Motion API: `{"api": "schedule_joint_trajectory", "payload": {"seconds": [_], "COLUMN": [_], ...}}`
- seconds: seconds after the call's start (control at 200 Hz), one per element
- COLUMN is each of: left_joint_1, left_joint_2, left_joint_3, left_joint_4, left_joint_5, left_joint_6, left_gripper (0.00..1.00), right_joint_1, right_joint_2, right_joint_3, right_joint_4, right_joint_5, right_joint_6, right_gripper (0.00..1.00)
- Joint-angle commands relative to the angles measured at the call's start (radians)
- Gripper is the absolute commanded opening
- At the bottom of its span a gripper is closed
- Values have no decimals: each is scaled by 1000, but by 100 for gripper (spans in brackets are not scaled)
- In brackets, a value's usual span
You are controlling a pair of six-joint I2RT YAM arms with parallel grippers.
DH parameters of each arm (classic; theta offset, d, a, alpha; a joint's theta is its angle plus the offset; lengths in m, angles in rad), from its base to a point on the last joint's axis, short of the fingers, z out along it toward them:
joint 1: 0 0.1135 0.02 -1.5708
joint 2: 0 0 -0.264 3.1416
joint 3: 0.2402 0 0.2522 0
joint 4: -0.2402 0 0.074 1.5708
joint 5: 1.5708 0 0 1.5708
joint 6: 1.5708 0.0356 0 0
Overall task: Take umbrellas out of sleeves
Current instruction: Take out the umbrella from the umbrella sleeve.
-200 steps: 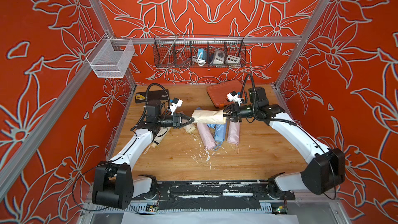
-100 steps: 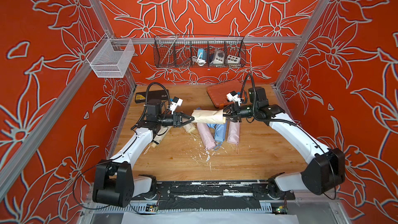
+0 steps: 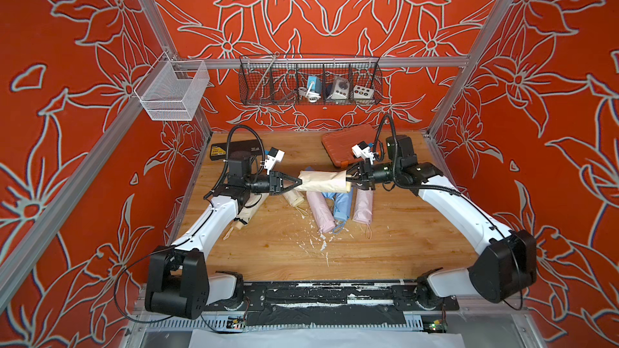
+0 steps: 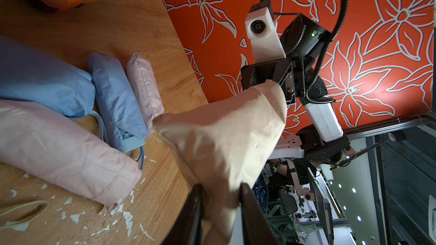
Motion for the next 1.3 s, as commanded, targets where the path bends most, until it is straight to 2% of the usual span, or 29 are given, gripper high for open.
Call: {"api": "schedule_joint_trajectory", "payload": {"seconds": [0.0, 0.24, 0.385, 0.716, 0.906, 1.051, 1.191, 1.296], "left_joint_1": [-1, 0, 12, 111, 124, 169, 248, 277], "left_joint_2": [-4, -4, -2, 14, 31, 35, 31, 29], "left_joint_3": [-13, -15, -13, -12, 19, 47, 43, 42], "left_joint_4": [11, -14, -31, -65, -93, -206, -289, -310], "left_joint_5": [16, 7, 0, -63, -79, -173, -295, -325], "left_joint_6": [20, 42, 51, 35, 53, 111, 113, 116], "left_gripper": [23, 6, 0, 0, 0, 0, 0, 0], "right_joint_1": [3, 0, 0, -7, -9, -22, -50, -72], "right_joint_2": [-22, -13, -9, -20, -26, -26, -31, -36], "right_joint_3": [10, 25, 30, 23, 24, 40, 63, 73], "right_joint_4": [48, 13, 7, -17, -32, -94, -194, -258], "right_joint_5": [-36, -19, -15, -11, -6, 26, 103, 155], "right_joint_6": [7, -16, -19, -36, -48, -85, -139, -166], "right_gripper": [0, 0, 0, 0, 0, 0, 0, 0]}}
